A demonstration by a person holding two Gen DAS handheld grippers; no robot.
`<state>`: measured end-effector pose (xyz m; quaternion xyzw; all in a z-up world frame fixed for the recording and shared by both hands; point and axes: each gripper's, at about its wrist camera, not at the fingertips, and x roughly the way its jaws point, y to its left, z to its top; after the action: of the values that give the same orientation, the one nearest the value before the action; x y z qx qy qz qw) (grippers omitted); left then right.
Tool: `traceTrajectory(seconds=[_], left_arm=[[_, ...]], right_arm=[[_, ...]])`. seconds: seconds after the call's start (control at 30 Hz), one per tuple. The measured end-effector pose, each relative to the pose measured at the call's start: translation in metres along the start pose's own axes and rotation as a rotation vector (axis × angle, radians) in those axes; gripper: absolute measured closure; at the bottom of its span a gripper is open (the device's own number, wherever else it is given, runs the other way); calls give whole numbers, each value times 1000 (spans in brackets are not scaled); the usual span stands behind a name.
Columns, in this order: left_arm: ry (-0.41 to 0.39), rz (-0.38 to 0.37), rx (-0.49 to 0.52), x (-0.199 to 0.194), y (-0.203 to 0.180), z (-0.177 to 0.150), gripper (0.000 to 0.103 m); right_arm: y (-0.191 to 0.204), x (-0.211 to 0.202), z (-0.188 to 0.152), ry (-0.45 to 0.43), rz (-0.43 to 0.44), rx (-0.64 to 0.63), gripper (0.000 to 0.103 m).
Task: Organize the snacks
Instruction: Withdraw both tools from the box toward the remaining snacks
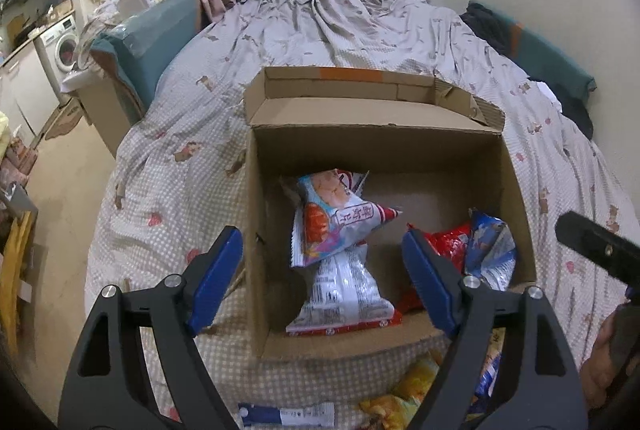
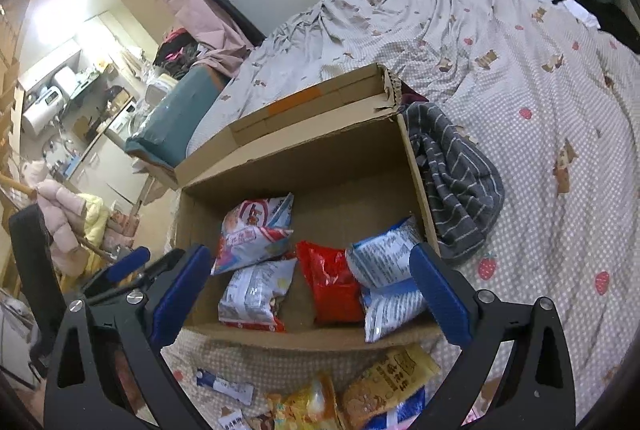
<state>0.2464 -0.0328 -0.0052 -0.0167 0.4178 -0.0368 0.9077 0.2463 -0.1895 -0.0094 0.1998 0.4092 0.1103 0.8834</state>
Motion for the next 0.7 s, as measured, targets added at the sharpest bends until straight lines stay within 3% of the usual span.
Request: traceTrajectory(seconds=[0.37,0.47,0.7], left_arm=[[-3,-26,-28,-39,15,-28,23],[3,-20,-49,-48,20,-38,10],[101,-15,-56,-48,26,-65,9]], right_arm=[[5,-40,-24,-9,-22,-11,2],[2,-47,-32,2,-26,5,2],[-4,-60,-53,34,-23,48,2]])
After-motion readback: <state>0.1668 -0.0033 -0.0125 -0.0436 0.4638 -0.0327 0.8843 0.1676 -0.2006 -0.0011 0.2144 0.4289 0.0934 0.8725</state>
